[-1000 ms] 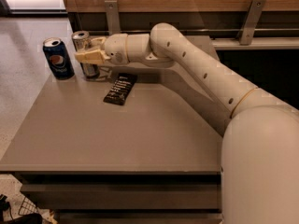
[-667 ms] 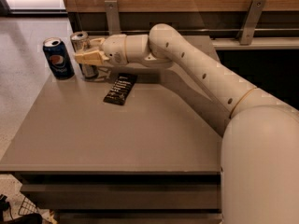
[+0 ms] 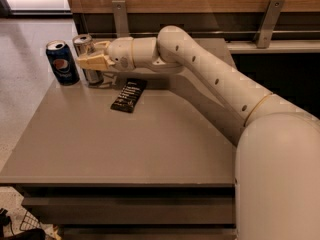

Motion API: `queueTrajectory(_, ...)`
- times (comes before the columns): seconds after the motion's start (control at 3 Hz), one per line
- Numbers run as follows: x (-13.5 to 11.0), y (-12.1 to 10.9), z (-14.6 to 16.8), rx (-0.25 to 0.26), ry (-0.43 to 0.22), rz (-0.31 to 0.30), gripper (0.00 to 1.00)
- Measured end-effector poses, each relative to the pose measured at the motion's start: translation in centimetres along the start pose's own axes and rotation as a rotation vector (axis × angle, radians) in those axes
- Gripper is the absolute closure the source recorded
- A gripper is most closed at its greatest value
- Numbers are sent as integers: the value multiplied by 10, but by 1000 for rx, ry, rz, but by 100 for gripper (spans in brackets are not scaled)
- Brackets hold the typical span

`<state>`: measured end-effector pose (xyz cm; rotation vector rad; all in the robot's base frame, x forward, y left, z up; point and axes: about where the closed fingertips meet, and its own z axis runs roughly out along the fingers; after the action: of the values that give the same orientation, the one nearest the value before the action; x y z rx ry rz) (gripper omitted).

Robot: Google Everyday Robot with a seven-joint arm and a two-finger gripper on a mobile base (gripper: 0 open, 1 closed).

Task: Move redbull can near pepsi can

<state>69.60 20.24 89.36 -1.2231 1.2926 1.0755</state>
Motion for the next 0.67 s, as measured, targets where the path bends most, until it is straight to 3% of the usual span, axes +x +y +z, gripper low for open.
queueTrajectory(0.33, 0, 2, 3, -5, -1, 0, 11)
queueTrajectory(0.67, 0, 3, 5, -9, -1, 0, 0)
